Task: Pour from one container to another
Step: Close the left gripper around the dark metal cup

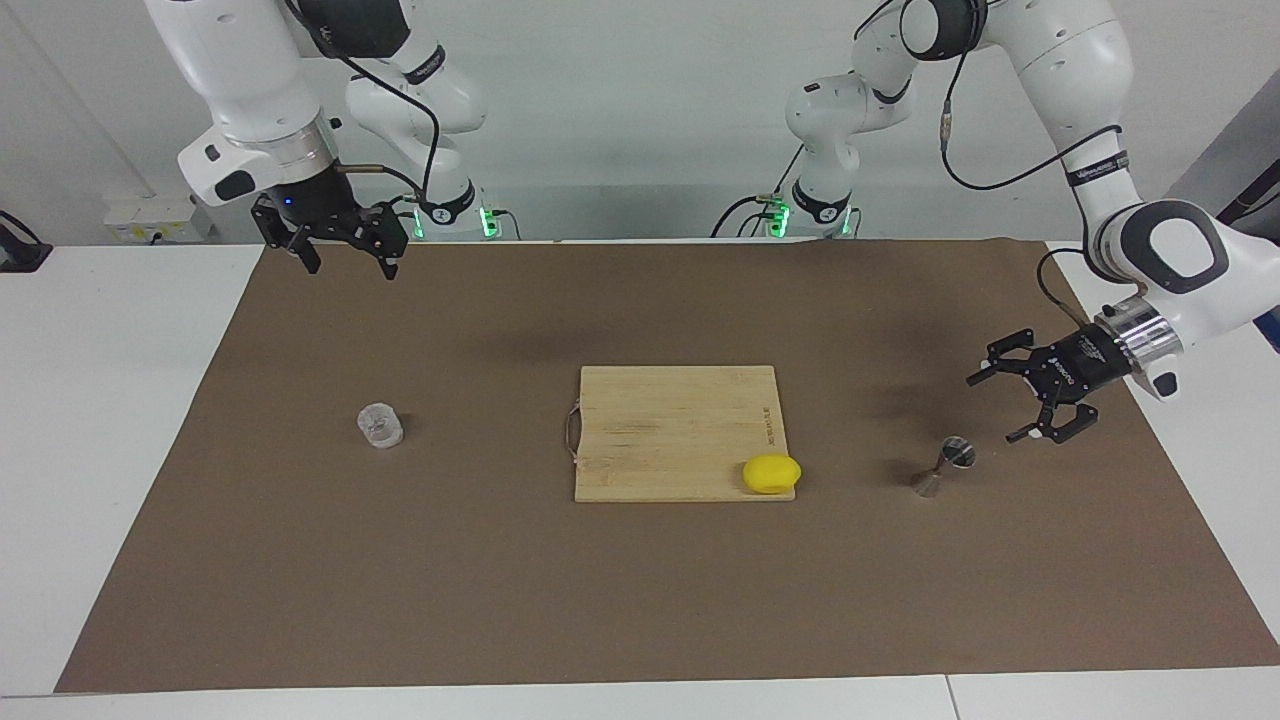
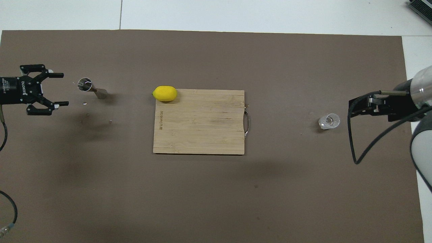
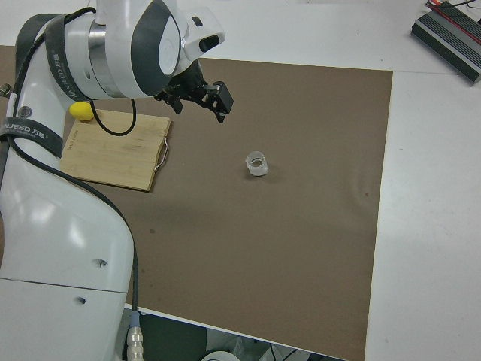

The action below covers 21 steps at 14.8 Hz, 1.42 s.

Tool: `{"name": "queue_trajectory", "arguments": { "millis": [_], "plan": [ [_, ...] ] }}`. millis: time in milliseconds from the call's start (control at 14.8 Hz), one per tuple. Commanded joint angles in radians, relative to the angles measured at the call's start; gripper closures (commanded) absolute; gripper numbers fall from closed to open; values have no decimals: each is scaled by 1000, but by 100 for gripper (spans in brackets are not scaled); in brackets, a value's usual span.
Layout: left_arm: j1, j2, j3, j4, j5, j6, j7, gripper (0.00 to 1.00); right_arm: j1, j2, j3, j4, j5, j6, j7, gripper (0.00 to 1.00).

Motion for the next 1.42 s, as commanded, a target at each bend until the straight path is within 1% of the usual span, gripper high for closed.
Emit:
{"name": "queue_trajectory", "arguments": {
  "millis": [0,136,271,610,949,1356],
  "plan": [
    [11,-13,-6,-77,-105,100,-58,0,-7,-1,6,1,14,-9,-9,0],
    [6,-11,-9,-113,-157,150,-58,0,-7,-1,6,1,14,-9,-11,0],
    [2,-11,-10,-134,-191,170,-50,0,-7,-1,6,0,16,-9,-11,0],
    [-23,-13,-15,-153,-193,176,-41,0,-7,-3,6,-3,16,-9,-9,0],
    [-49,-11,-17,-170,-217,248,-41,0,-7,-3,6,-6,17,-9,-9,0],
    [-73,-13,-17,-185,-254,279,-39,0,-7,-4,6,-6,17,-9,-9,0]
  ]
}}
